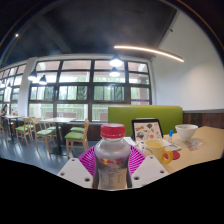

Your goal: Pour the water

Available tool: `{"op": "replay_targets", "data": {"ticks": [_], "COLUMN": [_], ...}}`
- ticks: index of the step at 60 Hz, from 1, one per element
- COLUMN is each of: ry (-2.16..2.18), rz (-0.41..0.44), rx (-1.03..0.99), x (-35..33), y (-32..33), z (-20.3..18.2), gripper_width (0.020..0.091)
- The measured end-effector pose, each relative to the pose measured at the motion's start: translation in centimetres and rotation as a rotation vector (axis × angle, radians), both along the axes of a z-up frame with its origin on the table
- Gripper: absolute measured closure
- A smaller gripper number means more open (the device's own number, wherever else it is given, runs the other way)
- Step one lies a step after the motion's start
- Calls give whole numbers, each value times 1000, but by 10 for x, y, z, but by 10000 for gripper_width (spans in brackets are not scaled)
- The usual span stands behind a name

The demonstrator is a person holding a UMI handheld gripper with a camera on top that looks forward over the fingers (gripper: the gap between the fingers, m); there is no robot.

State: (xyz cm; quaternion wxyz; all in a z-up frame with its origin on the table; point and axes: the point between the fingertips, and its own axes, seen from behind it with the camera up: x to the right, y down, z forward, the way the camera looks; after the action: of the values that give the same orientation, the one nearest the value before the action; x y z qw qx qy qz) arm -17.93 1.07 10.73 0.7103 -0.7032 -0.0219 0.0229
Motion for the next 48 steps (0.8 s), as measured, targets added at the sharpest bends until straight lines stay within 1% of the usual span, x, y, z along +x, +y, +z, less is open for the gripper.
{"op": "replay_targets", "data": {"ticks": [9, 12, 14, 16, 21, 22, 28, 29, 31, 36, 37, 38, 42, 48], "ry": [35, 95, 174, 268, 523, 581, 1013, 1093, 1229, 1605, 1672, 1728, 1909, 2071], "rz": [24, 39, 50, 68, 67, 79, 90, 75, 88, 101, 98, 122, 132, 94], "rx": [-21, -54, -77, -89, -89, -83, -74, -71, -63, -71, -75, -77, -91, -95], "x": [1, 1, -6, -1, 15, 26, 61, 59, 75, 100, 99, 102, 108, 111], "y": [8, 15, 15, 22, 48, 58, 84, 80, 102, 126, 124, 128, 144, 147], "z": [-1, -2, 4, 8, 28, 27, 45, 54, 46, 40, 42, 39, 36, 30], "gripper_width": [735, 735, 736, 735, 734, 735, 736, 736, 737, 734, 734, 737, 736, 735]}}
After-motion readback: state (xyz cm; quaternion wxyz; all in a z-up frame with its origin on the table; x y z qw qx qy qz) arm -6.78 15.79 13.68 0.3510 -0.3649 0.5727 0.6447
